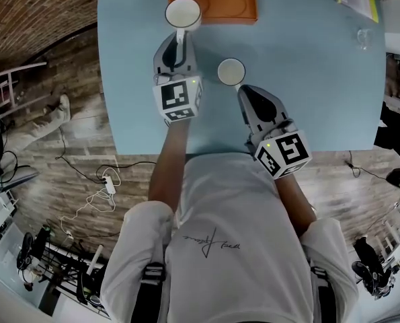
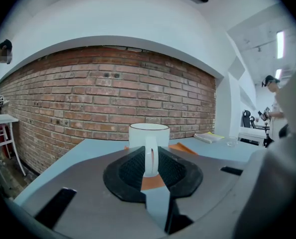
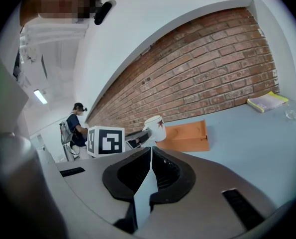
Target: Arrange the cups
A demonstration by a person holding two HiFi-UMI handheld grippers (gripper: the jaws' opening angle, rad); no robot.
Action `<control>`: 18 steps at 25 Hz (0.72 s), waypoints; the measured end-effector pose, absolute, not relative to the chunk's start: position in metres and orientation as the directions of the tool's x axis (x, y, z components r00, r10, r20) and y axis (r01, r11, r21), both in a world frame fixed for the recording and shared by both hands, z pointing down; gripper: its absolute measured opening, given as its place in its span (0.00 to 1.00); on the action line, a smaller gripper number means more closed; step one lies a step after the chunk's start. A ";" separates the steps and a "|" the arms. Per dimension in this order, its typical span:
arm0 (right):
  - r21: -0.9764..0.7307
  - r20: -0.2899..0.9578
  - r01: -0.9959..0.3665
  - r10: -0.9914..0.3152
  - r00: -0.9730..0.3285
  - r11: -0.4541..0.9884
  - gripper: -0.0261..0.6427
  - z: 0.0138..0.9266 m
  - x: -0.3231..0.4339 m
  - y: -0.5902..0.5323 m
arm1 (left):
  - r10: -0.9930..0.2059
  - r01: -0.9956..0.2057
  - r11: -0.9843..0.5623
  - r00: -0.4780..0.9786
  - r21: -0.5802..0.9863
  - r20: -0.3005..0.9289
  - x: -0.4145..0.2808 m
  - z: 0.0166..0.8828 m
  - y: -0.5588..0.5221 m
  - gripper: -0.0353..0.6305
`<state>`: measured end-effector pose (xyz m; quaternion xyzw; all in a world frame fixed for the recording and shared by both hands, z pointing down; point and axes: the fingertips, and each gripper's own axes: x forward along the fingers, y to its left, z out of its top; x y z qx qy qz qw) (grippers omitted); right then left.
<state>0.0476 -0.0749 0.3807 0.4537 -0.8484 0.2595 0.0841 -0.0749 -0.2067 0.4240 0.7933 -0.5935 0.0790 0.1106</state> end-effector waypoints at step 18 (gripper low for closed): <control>-0.383 0.445 -0.844 -0.725 -0.526 0.377 0.07 0.406 0.055 -0.081 | -0.920 -0.949 -0.302 0.314 0.085 0.233 -0.063 0.436 -0.243 0.14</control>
